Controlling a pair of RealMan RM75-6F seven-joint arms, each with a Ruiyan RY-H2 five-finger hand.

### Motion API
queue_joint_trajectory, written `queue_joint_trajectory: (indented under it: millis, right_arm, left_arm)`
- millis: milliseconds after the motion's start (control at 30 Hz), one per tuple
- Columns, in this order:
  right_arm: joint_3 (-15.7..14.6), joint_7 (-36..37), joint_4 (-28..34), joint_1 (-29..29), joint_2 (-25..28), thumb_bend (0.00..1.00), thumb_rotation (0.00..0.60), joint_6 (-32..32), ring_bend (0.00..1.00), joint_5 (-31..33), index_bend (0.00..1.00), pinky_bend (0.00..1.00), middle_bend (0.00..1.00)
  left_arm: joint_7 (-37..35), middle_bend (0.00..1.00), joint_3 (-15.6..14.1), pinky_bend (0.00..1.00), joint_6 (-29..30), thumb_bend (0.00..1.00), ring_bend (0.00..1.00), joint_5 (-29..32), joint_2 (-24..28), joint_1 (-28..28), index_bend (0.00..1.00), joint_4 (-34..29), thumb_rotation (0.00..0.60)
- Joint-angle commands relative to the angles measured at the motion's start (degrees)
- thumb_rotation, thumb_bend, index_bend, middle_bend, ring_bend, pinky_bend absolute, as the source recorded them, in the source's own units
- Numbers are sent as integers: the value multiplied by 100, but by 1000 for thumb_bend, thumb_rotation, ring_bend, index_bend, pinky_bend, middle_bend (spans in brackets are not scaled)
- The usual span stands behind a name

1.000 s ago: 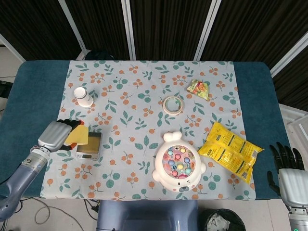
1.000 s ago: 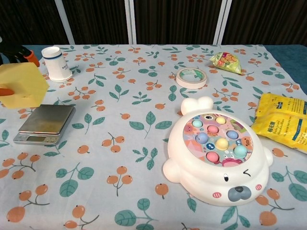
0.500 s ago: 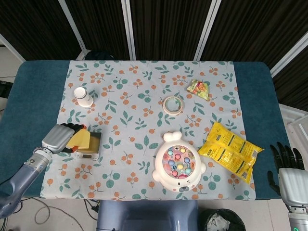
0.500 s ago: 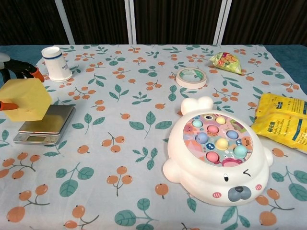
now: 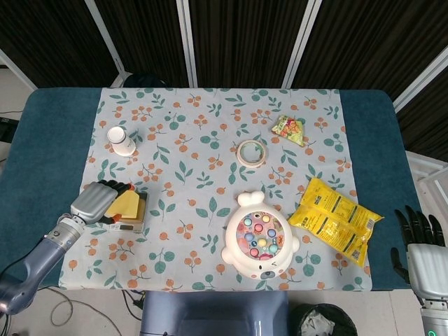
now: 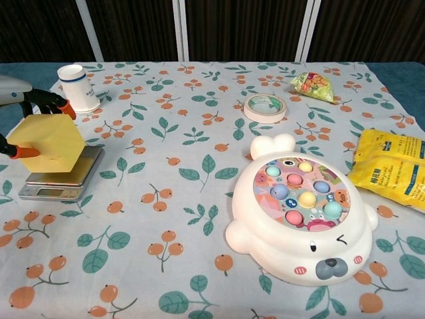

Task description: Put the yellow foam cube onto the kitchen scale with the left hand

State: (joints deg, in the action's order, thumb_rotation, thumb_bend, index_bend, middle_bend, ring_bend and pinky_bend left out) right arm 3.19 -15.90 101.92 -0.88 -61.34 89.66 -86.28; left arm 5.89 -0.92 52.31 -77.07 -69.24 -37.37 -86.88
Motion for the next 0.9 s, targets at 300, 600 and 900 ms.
queue_joint_trajectory:
  millis: [300,600,900]
  right_arm:
    - [-13,19,-22,-27,26,560,600,36,22,-15,0,0,27]
    - [-31,89,-48,-22,30,560,600,33,22,-68,0,0,27]
    - [-22,80,-34,-31,30,559,600,68,22,-80,0,0,27]
  left_arm:
    - [212,308,68,301,-146,270,223,165,-47,-39,227,-57,600]
    - [297,177,17,156,-413,167,78,262,149,-91,140,-119,600]
    - [437,73,128,105,-456,142,0,413,277,-149,121,-350,600]
